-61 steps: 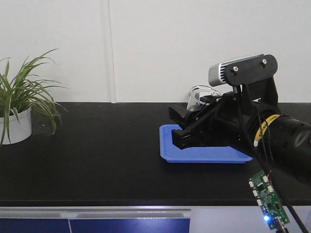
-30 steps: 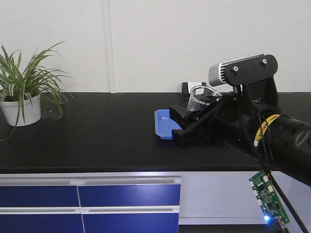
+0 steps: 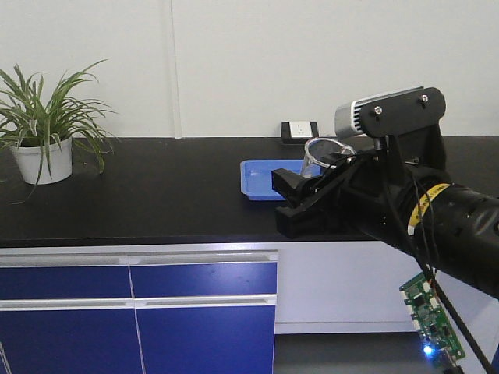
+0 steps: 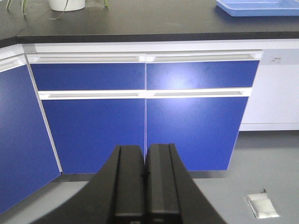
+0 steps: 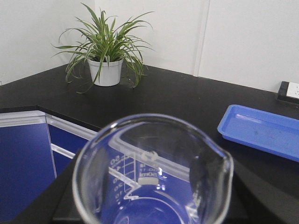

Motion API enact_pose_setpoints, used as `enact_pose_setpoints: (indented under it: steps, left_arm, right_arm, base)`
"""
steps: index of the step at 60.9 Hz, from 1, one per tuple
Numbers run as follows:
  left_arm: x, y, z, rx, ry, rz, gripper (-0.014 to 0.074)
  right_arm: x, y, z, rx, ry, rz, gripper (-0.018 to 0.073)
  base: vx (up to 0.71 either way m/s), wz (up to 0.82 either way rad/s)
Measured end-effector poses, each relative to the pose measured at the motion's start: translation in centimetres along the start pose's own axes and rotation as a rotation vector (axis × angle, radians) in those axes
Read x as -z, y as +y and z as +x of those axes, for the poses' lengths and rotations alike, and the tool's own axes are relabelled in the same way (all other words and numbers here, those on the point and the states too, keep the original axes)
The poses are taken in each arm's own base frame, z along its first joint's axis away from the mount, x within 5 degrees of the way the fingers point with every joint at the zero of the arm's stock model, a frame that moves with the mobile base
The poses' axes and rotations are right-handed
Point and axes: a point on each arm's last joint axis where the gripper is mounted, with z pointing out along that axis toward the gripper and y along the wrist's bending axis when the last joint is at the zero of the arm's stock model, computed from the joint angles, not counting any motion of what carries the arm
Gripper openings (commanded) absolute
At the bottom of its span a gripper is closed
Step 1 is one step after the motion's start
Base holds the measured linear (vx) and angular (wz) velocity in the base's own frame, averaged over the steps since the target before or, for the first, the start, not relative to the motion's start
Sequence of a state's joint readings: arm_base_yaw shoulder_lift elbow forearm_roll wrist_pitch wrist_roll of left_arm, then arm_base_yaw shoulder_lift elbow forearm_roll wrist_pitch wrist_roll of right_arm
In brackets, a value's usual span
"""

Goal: Move beaker to silver tray on left bench
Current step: 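Hold the beaker in the right gripper while the base drives to the other bench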

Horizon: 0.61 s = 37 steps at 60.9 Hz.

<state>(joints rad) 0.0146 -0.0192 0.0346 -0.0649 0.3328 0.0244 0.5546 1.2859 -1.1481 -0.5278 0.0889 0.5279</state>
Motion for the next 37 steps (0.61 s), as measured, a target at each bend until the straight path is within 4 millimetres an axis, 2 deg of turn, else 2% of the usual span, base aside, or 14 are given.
enact_pose_setpoints:
  steps: [37]
  left_arm:
    - [0.0,0.0,0.0,0.0,0.0,0.0,0.0001]
  right_arm:
    - [0.0,0.0,0.0,0.0,0.0,0.0,-0.0011]
  base:
    - [-0.17,0.03]
